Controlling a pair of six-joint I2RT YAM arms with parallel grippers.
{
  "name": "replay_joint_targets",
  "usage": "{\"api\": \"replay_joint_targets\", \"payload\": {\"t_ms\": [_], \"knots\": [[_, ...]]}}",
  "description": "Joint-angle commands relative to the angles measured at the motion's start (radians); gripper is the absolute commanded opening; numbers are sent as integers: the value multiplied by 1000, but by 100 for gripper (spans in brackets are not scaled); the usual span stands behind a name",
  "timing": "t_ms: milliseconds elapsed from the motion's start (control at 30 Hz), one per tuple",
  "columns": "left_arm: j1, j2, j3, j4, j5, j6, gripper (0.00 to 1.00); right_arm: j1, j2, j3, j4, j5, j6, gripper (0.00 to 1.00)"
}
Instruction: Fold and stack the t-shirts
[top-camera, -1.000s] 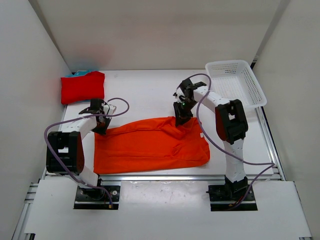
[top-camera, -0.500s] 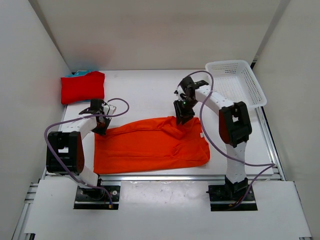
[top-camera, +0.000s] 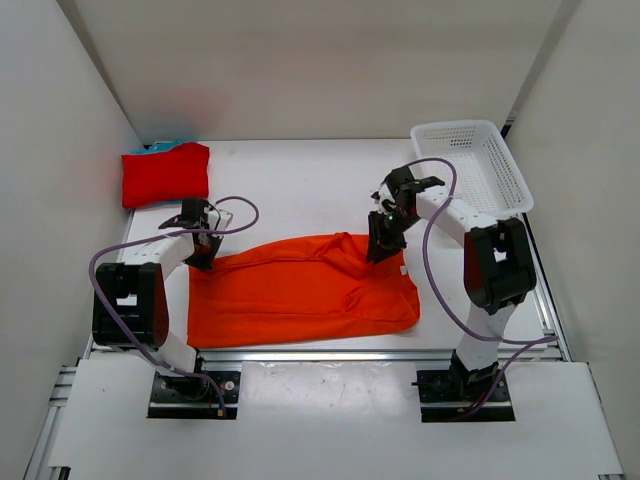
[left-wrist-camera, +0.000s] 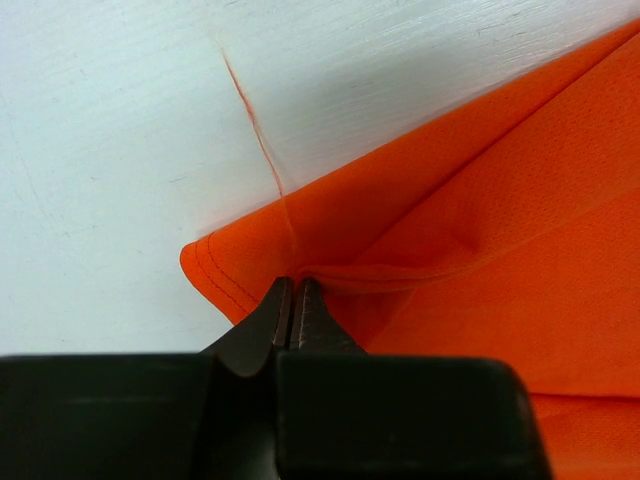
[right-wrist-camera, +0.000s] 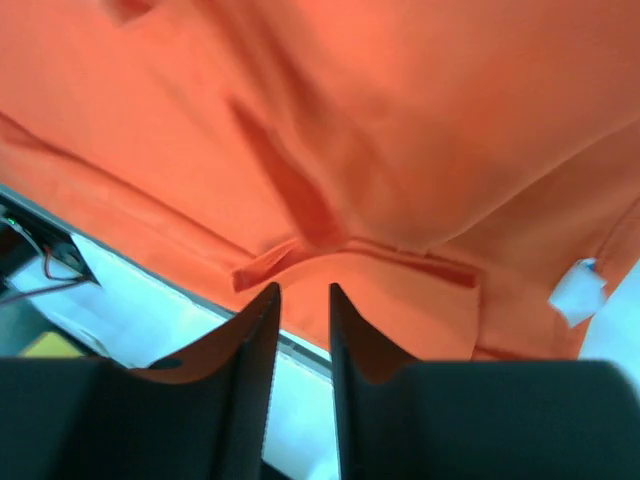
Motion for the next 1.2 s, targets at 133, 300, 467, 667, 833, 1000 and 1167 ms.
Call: {"api": "replay_joint_targets", "payload": {"t_ms": [133,300,467,667,833,1000,1167], "knots": [[-17,-22,3,1,-25,-8,0,-9,62,9,86,-68,8,34],[-20,-27,-11,3,-30,-5,0,-27,95,20,104,-73,16,33],[-17,-25,0,-3,-27,-5,0,-43,113,11,109,-74,22,32],[-16,-20,6,-5,-33,-2,0,-43,107,14,98,-38,19,34],[-19,-16,6,-6,-31,-8,0,-27,116,9,97,-45,16,36],[-16,-16,6,-5,-33,-2,0,-18,154,35,77,-16,-4,37],[-14,-25,-7,-2,-41,0,0,-26,165,40,69,4,5,41]]}}
